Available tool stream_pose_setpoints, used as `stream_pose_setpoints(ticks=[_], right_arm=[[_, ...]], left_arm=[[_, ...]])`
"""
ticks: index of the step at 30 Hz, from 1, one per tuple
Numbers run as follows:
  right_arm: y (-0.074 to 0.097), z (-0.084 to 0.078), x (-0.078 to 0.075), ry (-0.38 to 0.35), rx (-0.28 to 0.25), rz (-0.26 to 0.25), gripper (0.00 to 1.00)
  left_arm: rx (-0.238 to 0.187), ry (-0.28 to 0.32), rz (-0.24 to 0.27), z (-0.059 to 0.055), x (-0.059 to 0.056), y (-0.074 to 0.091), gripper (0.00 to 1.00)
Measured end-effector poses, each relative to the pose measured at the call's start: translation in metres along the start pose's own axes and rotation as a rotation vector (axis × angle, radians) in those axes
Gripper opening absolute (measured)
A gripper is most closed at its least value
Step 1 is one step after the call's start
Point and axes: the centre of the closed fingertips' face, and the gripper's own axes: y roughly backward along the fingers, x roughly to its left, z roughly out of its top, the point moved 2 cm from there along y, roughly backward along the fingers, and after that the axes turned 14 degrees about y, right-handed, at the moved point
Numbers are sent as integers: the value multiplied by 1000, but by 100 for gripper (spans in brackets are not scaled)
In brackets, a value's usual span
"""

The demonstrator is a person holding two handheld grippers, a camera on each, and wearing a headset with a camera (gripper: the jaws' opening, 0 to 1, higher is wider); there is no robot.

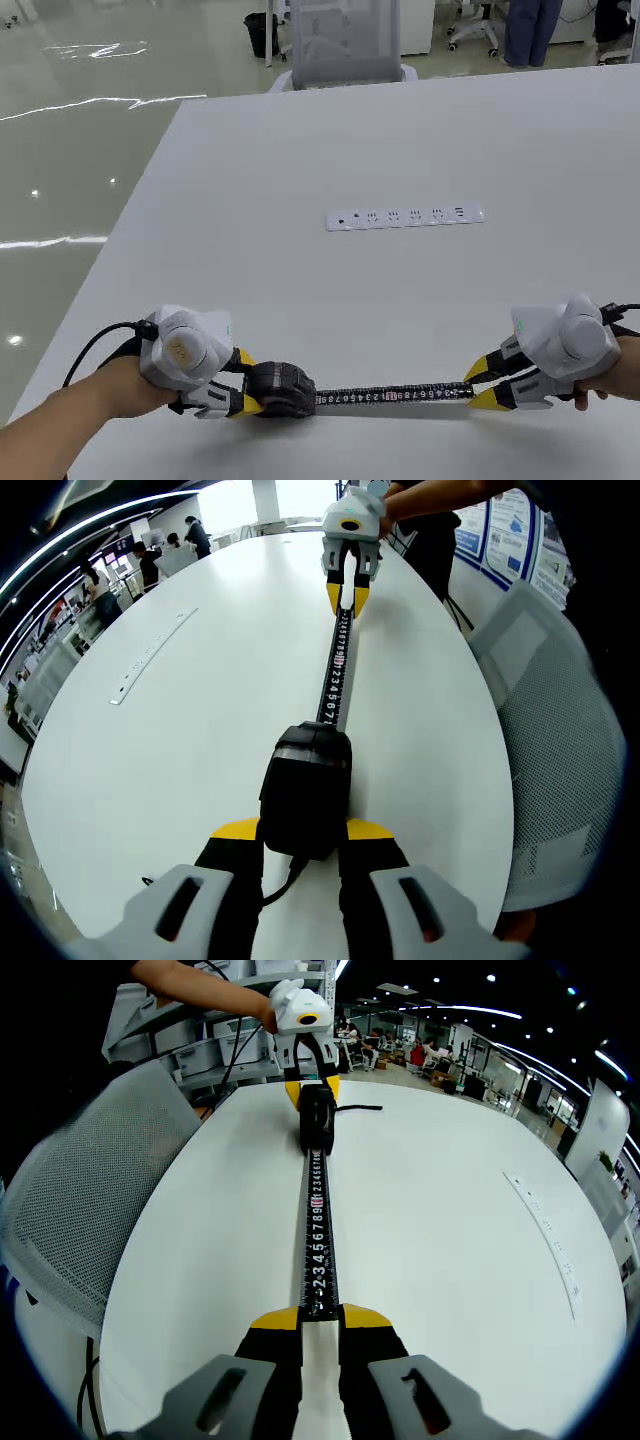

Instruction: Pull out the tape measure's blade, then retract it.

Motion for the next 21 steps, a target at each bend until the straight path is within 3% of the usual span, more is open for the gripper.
stream_pose_setpoints(ticks=[21], right_arm=[[7,-7,2,-1,1,-4,11]], left_arm=[[4,-2,1,0,0,0,24]])
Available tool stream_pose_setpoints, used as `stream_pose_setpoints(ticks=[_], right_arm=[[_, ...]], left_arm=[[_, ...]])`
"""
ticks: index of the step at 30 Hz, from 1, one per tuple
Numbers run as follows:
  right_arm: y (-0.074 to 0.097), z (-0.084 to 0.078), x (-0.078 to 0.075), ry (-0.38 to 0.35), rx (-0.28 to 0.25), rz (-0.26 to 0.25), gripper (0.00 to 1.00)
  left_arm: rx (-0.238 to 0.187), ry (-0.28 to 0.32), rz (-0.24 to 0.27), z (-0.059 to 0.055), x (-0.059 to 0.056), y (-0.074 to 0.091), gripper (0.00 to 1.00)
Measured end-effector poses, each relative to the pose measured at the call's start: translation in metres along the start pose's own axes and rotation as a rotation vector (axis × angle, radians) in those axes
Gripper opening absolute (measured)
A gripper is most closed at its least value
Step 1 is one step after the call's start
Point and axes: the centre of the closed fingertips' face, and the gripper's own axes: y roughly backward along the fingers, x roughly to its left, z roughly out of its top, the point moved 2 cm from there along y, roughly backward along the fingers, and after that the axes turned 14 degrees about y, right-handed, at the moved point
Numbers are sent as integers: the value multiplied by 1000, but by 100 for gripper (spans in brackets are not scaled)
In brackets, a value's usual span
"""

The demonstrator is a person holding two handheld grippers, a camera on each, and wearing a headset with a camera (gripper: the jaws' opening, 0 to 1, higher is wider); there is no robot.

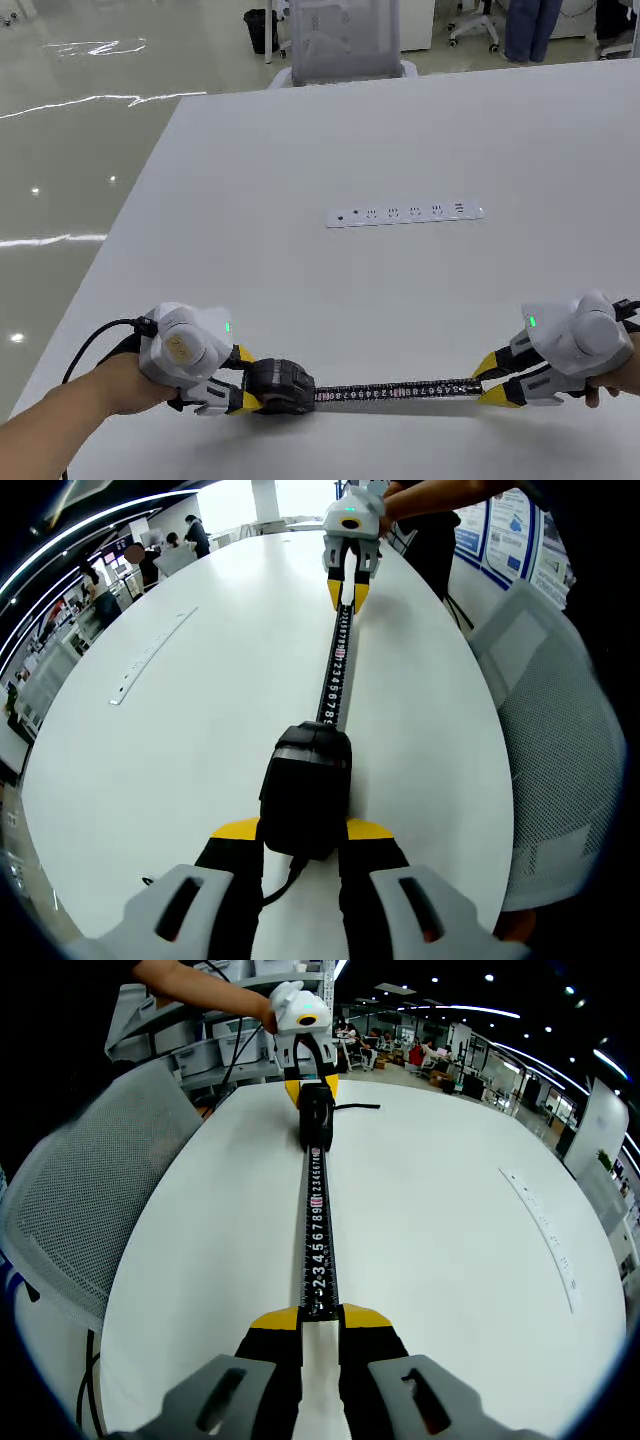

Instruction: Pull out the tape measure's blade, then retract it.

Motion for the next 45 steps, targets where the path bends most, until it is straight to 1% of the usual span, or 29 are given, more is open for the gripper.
stream_pose_setpoints(ticks=[12,14,32,36,45], right_arm=[[5,-3,1,0,1,-2,11],[5,-6,1,2,3,-1,11],[12,-5,4,-1,8,-7,11],[12,-8,3,-2,10,-7,11],[16,-8,5,-6,16,-7,11]], left_arm=[[2,0,0,0,-1,-1,24],[2,0,0,0,-1,-1,24],[7,-2,-1,1,0,-1,24],[7,-3,-1,1,0,-1,24],[9,-3,0,1,0,-1,24]])
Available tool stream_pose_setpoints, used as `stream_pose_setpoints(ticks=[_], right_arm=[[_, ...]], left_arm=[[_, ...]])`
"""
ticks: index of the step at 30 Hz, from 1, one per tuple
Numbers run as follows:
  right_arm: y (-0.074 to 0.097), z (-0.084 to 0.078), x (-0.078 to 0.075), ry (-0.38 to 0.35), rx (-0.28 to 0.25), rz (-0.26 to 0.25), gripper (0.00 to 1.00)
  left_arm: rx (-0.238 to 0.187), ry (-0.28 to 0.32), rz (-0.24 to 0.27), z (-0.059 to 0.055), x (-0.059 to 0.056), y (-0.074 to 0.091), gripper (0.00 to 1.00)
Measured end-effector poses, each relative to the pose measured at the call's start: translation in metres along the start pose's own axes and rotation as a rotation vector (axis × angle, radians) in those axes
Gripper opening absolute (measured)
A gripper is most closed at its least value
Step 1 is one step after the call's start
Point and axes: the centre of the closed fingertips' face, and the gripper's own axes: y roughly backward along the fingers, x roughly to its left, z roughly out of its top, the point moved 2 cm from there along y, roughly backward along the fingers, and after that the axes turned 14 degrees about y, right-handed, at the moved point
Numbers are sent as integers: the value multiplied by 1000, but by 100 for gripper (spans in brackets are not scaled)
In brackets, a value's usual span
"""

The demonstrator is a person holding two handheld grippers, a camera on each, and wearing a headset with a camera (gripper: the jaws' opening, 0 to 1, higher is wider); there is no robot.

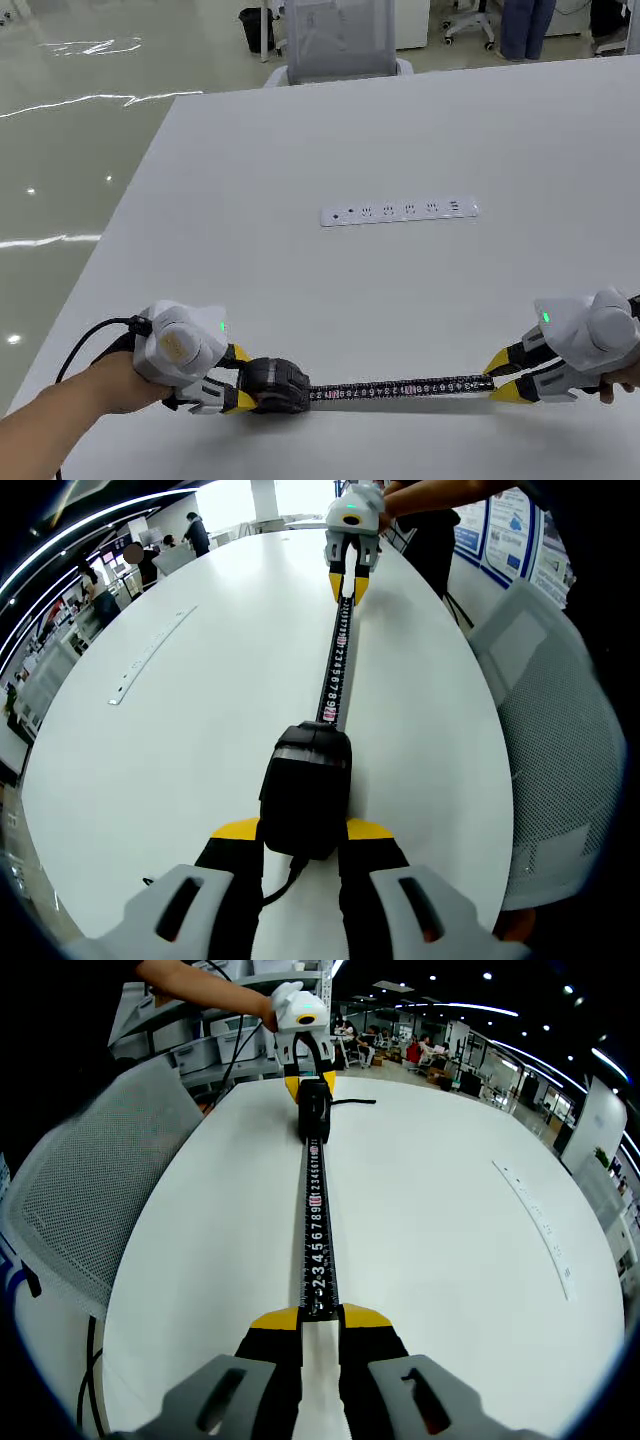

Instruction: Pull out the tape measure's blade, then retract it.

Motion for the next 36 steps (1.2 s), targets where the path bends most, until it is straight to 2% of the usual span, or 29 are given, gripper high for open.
stream_pose_setpoints(ticks=[13,33,36], right_arm=[[-11,-12,-2,-25,34,14,12],[-20,-21,4,-27,90,-5,14],[-20,-22,3,-29,95,-8,15]], left_arm=[[18,-8,5,1,0,-1,24],[27,22,27,1,1,-3,26],[26,49,28,1,1,-5,26]])
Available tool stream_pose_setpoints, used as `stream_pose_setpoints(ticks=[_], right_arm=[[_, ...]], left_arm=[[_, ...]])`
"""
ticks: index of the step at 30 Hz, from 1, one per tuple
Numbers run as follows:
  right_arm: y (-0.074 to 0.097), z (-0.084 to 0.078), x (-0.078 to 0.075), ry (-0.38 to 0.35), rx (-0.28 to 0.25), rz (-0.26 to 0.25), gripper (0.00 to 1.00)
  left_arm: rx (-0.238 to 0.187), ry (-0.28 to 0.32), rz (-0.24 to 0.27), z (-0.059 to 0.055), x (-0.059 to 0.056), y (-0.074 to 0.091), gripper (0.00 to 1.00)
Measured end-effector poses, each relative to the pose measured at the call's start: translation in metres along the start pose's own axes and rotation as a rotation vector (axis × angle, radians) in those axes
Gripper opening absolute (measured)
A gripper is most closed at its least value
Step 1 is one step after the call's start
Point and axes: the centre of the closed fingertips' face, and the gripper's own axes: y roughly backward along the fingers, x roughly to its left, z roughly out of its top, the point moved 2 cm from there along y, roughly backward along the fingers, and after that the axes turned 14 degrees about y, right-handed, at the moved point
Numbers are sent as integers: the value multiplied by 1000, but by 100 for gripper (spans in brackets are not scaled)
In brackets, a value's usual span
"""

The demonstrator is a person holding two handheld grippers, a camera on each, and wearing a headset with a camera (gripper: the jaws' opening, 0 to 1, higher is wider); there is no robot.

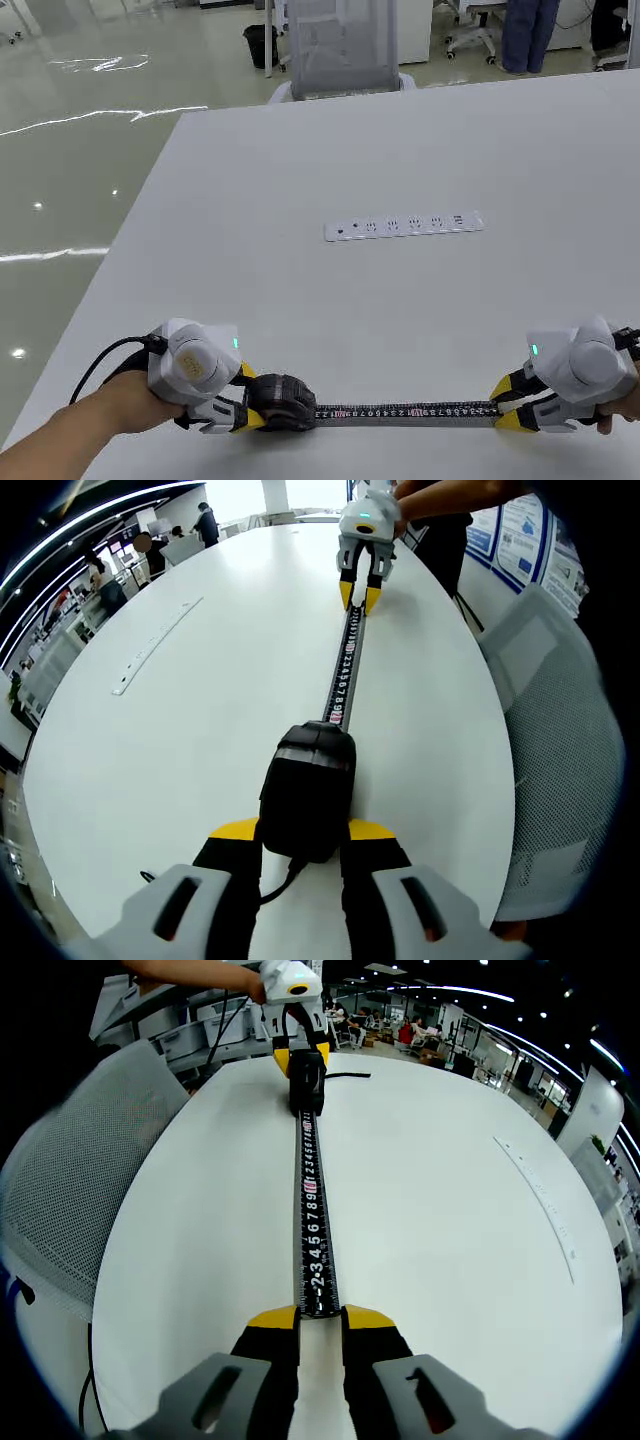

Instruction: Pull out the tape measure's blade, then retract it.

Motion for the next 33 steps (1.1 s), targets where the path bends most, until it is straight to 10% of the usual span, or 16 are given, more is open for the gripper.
stream_pose_setpoints(ticks=[33], right_arm=[[25,10,9,-161,54,-122,39]], left_arm=[[-22,116,32,-5,-15,11,54]])
